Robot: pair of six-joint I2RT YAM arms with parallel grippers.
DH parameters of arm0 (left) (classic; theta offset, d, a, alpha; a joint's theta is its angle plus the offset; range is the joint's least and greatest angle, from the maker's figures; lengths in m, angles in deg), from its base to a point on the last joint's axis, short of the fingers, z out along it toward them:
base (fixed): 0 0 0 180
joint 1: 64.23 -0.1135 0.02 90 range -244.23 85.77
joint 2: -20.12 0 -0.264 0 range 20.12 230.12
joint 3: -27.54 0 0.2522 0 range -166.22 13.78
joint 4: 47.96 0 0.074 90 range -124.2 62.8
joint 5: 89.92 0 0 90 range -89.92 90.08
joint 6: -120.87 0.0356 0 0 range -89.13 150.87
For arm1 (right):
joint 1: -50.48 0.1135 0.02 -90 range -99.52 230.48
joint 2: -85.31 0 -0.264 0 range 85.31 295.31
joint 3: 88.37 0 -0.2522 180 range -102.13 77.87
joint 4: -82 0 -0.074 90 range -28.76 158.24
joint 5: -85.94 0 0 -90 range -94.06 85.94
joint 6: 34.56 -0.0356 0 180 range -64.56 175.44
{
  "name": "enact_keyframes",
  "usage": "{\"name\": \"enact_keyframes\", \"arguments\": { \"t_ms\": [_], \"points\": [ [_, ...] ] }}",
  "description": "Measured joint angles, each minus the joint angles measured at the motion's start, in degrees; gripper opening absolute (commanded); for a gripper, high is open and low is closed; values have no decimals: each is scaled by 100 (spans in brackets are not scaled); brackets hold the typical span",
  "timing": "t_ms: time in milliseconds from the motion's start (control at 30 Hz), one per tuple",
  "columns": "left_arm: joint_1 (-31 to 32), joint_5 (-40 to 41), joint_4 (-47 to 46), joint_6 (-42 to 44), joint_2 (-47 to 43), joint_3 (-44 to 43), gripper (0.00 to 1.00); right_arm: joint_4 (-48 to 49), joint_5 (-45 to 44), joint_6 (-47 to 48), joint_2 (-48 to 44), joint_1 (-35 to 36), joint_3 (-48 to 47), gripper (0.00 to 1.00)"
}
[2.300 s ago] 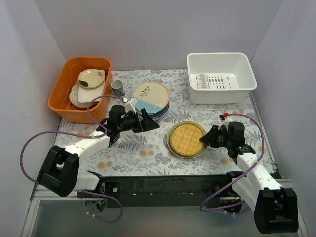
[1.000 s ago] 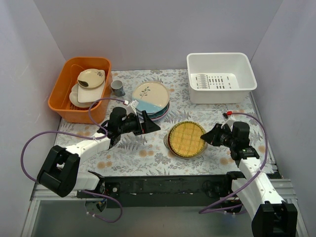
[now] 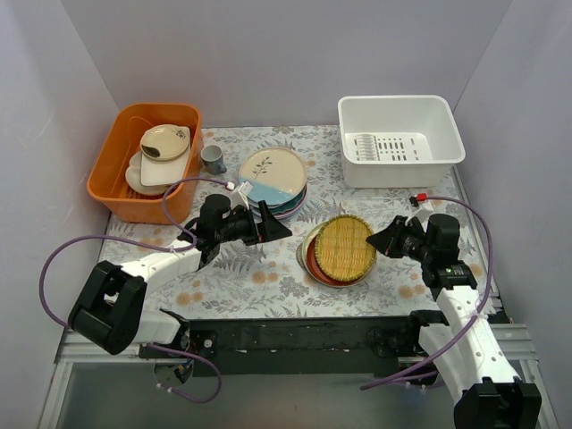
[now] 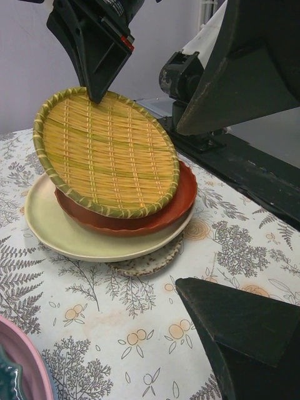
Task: Place the plates into the plastic bin on the countertop
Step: Pick up the plate at the center of the board.
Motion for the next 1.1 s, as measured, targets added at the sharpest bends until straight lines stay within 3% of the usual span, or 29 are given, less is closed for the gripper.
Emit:
{"name": "enact_keyframes", "arguments": {
  "t_ms": [633, 1100],
  "points": [
    [284, -435, -1043, -317, 575, 20, 98, -7, 466, -289, -68, -2, -361, 1],
    [494, -457, -1252, -387, 841, 20, 98, 299, 719, -496, -2, -9, -358, 1]
  ]
}}
